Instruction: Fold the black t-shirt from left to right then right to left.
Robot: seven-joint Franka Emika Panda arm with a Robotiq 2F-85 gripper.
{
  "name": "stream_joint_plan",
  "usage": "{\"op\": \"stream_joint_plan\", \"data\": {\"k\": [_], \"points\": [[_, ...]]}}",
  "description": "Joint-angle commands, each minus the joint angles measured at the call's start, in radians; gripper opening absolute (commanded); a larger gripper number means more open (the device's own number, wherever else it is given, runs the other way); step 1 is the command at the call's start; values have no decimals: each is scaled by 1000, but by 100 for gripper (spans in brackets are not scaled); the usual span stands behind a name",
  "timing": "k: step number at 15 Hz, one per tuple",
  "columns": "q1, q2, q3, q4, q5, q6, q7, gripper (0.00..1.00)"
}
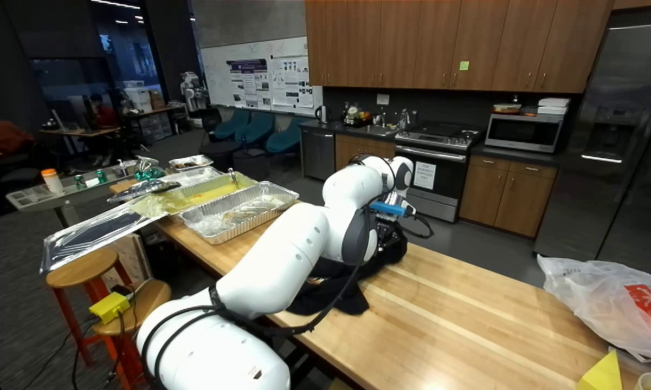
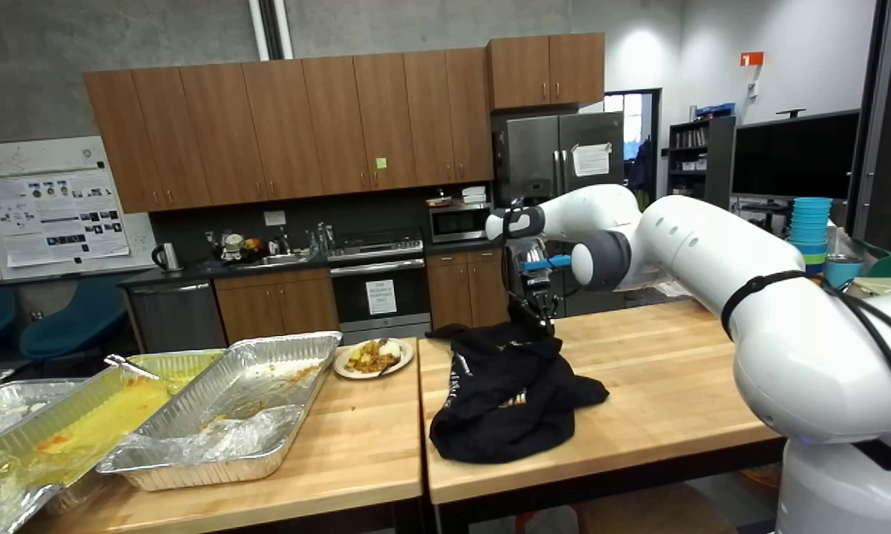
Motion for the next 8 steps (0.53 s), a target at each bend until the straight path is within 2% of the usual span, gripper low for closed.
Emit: {"op": "stream_joint_plan", "data": {"k": [1, 5, 6, 8], "points": [[-1, -53, 8, 38, -19, -31, -145, 0], [17, -119, 2, 81, -47, -41, -322, 0], [23, -76, 14, 203, -67, -97, -352, 0], [55, -101, 4, 237, -107, -130, -433, 0]]}}
